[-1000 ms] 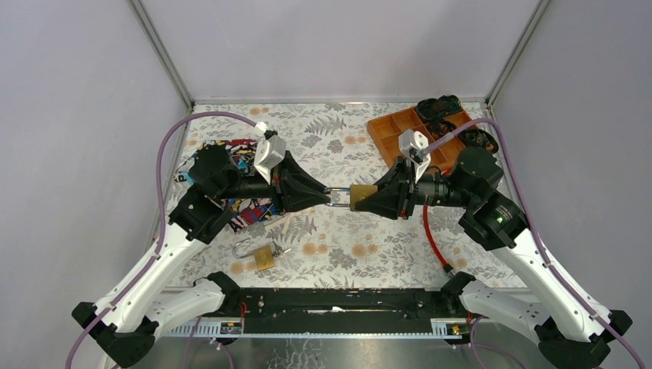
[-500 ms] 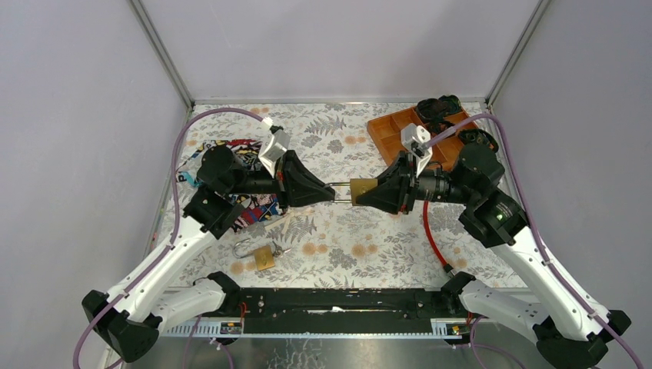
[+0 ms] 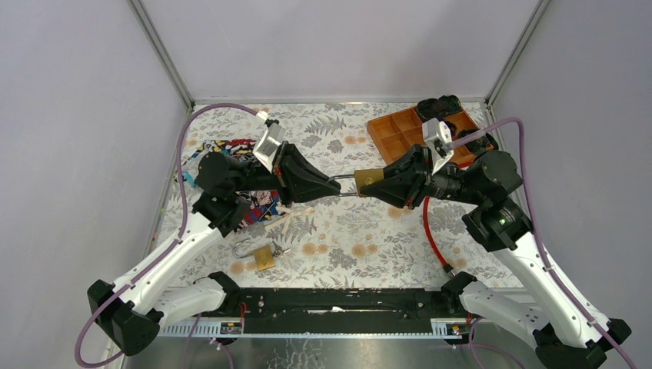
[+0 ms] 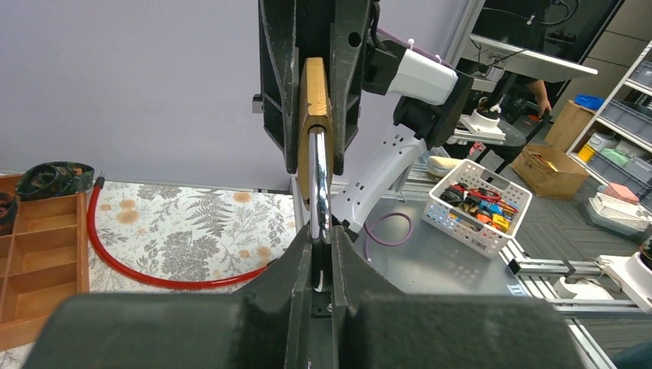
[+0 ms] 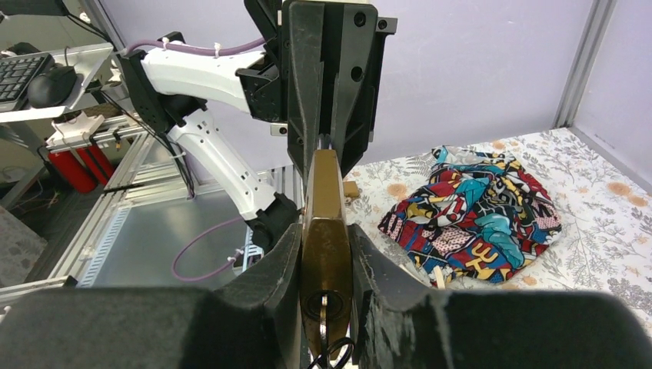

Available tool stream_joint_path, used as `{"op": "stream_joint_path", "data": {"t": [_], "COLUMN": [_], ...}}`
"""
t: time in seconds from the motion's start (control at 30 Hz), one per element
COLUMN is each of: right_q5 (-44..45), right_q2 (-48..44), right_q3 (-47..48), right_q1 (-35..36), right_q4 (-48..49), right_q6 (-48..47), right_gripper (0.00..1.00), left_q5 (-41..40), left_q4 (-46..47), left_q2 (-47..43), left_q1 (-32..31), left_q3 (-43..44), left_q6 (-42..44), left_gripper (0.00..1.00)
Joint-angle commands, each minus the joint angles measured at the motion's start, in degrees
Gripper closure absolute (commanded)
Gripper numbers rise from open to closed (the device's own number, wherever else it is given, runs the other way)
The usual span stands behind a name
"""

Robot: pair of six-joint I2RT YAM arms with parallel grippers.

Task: Lock with the key
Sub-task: Lock the lock.

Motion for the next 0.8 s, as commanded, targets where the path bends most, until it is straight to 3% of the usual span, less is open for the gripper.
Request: {"op": "stream_joint_path", "data": {"t": [0.0,0.13,0.3,0.37,0.5,0.57,0.77], "right_q5": [2.77,-2.25,-13.53,-16.7,-19.66,-18.68,-19.9], "right_q2": [2.51,4.54,5.15,7.0,9.94,10.28,10.03], "right_q3": [-4.02,-2.84,1.48,3.73,0.37,-1.04,0.92], "right_q1": [-3.34,-4.85,-10.59,-10.7,-10.66,-10.66,-10.65], "right_q4": [11.24,12.63,14.49,15.2,33.84,39.85,34.41], "right_q6": [3.66,2.42,2.22,3.86,21.38,24.66,25.14], "right_gripper": [1.0,1.0,1.0,1.0,1.0,1.0,1.0], "left_q5": [3.6,6.75,7.77,5.29,0.88,-0.43,-10.62], "left_q4": [6.21,5.42,-17.2,-18.24,-17.85,-17.46,-24.33], "left_q2": [0.67,1.86,2.18,1.99,2.43,2.84,1.28], "left_q1": [-4.73,-8.02,-8.66,-9.11,-10.83,-11.07,-11.06], "left_q3": [2.81,5.92,14.11,14.9,15.62,15.49,14.49], "left_q6": [-1.16,2.24,14.82,15.33,19.32,20.82,38.08], "left_gripper": [1.0,1.0,1.0,1.0,1.0,1.0,1.0]}}
